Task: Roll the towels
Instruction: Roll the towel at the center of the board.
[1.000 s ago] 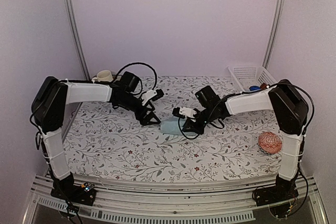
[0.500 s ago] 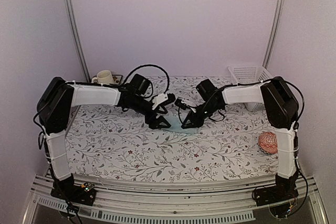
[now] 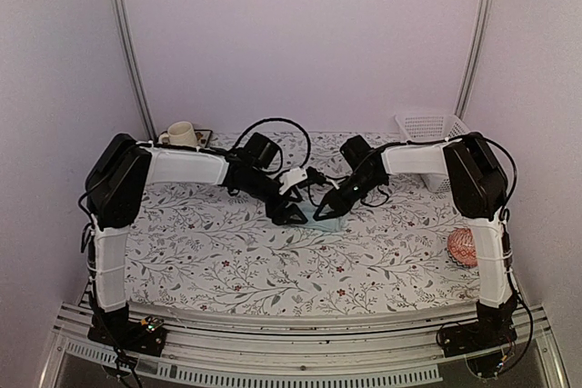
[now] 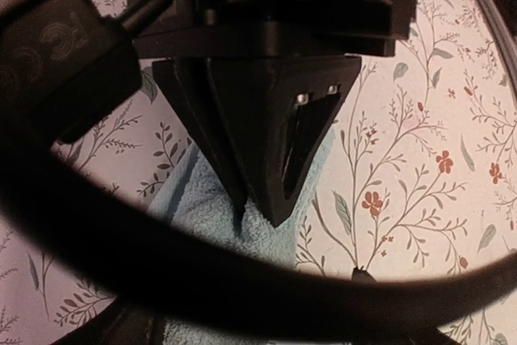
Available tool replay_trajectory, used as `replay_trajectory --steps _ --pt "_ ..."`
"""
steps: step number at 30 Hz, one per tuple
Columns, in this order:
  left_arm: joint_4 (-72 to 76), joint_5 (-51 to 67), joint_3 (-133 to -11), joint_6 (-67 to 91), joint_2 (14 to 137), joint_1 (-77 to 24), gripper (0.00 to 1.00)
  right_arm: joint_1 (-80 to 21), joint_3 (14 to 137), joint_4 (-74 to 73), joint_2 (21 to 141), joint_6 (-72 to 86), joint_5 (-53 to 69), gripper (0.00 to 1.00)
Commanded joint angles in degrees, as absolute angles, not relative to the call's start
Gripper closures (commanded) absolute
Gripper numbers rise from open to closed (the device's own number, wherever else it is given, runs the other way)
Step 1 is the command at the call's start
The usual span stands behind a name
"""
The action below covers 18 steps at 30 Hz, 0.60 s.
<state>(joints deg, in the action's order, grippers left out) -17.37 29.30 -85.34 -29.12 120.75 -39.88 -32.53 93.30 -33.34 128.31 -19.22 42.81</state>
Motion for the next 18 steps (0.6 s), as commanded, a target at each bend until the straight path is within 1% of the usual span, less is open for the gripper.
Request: replay_trajectory --steps 1,5,11,14,18 --pt "-16.98 28.11 -85.31 -22.79 118.24 -39.98 0.21 -31.77 93.79 -36.59 131.61 -16.60 41.13 0.90" --pt "-18.22 23.11 -85.86 -11.94 116.85 -39.47 0.18 -31.29 95.26 -37.40 131.88 -14.95 40.73 0.89" --pt "-16.35 22.81 -76.18 0.98 107.97 -38.89 0.16 -31.29 95.20 -36.01 131.26 -12.53 40.96 0.89" --pt "-18.30 22.01 -74.65 6.86 106.52 -38.46 0.17 -31.33 94.74 -34.84 130.91 -10.95 40.02 0.88" --pt "-19.92 25.58 -74.81 14.76 107.92 -37.39 0.18 -31.31 93.48 -33.02 130.14 -9.34 39.38 0.88"
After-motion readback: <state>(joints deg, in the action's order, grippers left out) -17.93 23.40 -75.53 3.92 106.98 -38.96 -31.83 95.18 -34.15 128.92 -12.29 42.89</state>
